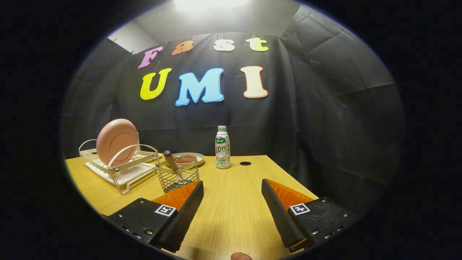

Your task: Take the plate from the dish rack, then take the spoon from the basket and place it into the plate.

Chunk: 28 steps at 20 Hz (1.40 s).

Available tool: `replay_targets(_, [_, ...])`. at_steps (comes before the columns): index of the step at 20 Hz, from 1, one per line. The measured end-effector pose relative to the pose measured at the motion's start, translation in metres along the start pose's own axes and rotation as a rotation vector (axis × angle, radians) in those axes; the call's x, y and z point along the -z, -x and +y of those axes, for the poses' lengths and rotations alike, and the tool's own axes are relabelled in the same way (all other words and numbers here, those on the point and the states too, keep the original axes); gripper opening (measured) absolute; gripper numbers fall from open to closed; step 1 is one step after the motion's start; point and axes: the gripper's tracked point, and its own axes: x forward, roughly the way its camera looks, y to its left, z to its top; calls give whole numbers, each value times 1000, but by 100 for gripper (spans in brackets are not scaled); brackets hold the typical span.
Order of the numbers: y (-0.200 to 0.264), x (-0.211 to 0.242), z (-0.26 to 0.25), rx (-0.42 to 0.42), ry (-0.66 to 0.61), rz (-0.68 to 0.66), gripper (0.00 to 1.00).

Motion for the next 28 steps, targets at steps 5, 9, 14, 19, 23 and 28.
replay_targets(5, [-47, -13, -12, 39, -46, -4, 99])
replay_targets(9, [-35, -56, -9, 54, -1, -13, 99])
replay_targets(14, [2, -138, 26, 62, 30, -18, 98])
replay_targets(19, [17, -197, 84, 52, 3, -10, 99])
replay_targets(23, [15, -223, 128, 46, 6, -28, 98])
replay_targets(28, [3, -241, 189, 4, 11, 38, 98])
